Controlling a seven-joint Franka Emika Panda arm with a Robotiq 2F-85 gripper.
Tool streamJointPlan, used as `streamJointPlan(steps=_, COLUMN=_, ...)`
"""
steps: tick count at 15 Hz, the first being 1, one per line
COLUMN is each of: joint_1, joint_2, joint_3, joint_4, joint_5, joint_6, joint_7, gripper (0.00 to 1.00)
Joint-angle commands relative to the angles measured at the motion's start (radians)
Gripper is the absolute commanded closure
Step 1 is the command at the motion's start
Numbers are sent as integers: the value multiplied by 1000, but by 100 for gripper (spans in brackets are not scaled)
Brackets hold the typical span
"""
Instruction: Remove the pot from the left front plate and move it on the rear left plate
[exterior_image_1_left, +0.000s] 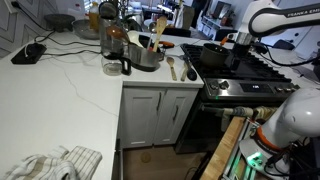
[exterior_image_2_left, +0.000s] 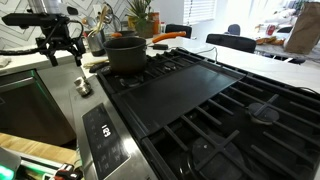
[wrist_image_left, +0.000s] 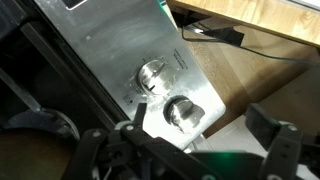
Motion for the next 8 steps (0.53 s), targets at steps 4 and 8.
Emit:
streamJointPlan(steps=4, joint_1=-7, joint_2=1, joint_3=7, joint_4=1, joint_5=4, joint_6=-1, joint_7=-3, gripper=0)
streamJointPlan(steps=8, joint_1=12, joint_2=34, joint_3=3, joint_4=47, joint_5=-33, joint_6=-15, joint_7=-125, gripper=0)
